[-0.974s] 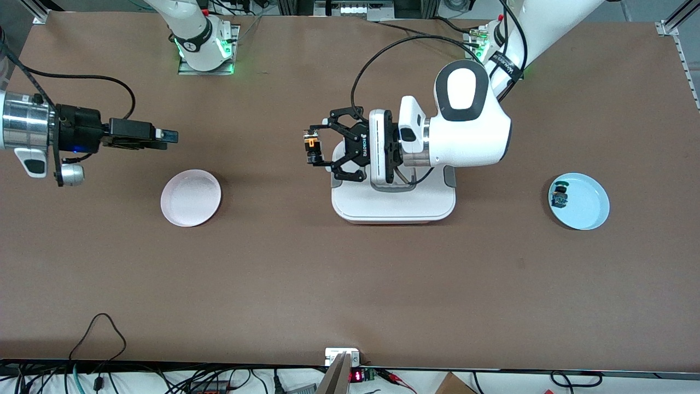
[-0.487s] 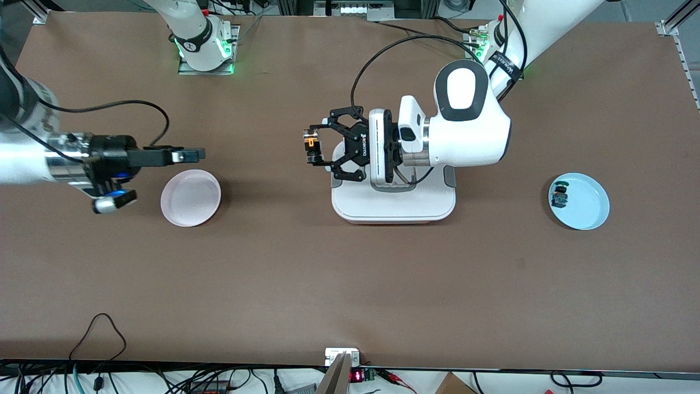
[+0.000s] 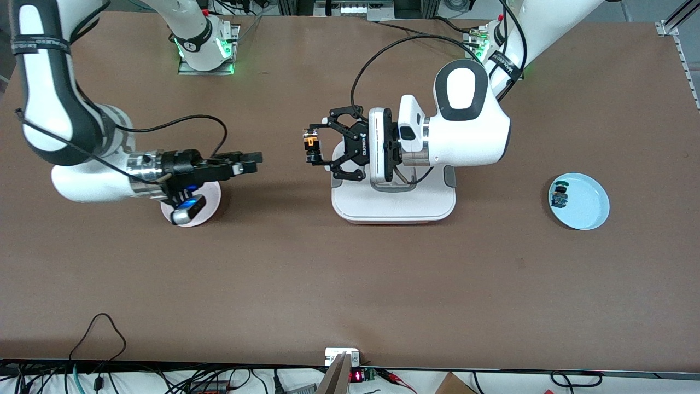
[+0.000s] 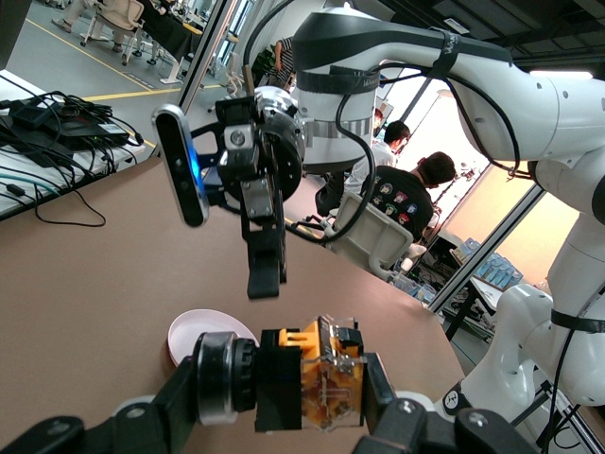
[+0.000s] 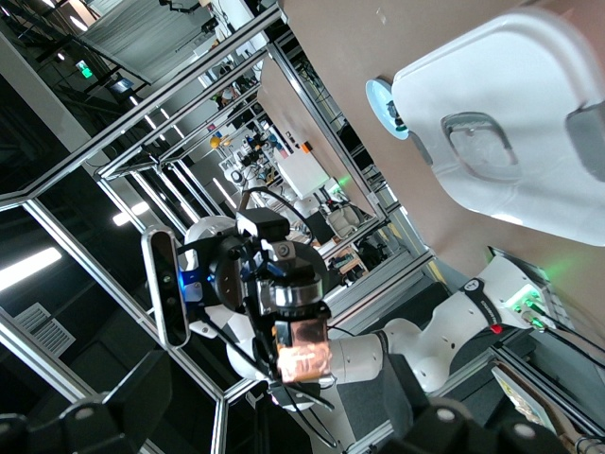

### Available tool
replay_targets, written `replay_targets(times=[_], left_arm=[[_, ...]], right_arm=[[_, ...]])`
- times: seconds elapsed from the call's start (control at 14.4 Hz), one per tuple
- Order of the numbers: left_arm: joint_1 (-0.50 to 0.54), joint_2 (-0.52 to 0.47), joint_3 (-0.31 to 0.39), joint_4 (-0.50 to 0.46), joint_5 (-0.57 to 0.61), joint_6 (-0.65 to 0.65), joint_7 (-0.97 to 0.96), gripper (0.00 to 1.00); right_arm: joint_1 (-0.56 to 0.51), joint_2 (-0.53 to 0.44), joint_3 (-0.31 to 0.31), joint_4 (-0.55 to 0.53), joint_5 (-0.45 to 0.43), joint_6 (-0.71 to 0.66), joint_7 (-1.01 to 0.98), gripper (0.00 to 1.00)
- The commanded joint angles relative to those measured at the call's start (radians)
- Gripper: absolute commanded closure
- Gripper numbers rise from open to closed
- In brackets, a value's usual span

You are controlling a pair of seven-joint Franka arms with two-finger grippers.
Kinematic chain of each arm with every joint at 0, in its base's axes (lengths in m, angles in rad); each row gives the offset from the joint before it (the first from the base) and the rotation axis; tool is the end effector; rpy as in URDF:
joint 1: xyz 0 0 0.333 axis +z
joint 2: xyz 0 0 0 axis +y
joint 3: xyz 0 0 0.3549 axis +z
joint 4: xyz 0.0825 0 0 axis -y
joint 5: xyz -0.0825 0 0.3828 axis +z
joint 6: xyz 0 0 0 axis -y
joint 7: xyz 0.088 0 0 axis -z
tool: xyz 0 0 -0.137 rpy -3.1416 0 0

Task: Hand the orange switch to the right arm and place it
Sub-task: 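Hold the switch still while the right gripper reaches toward it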

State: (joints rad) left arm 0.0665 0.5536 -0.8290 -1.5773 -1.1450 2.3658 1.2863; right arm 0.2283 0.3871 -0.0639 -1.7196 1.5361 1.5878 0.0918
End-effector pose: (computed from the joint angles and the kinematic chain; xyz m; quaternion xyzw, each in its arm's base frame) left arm 0.5920 -0.4429 0.4801 0.6746 -0.4156 0.2751 0.5445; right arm 0.6241 0.2469 0.4530 -0.7101 0.1643 0.2663 0.6307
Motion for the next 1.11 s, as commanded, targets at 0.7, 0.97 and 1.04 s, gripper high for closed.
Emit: replay_targets(times=[0.7,0.97,1.04], left_arm=[[0.003,-0.006,-0.01,-0.007,-0.045,0.012,0.042,1.0],[0.001,-0.006,-0.01,-0.007,-0.045,0.012,0.042,1.0],[0.003,-0.006,-0.01,-0.007,-0.045,0.012,0.042,1.0]], right_arm=[[0.134,0.01,-0.002,-0.046,0.15,0.061,0.02,0.0],[0.134,-0.005,-0.002,-0.061,0.15,0.055,0.02,0.0],[0.134,-0.008,-0.002,-0.064,0.15,0.054,0.019,0.0]])
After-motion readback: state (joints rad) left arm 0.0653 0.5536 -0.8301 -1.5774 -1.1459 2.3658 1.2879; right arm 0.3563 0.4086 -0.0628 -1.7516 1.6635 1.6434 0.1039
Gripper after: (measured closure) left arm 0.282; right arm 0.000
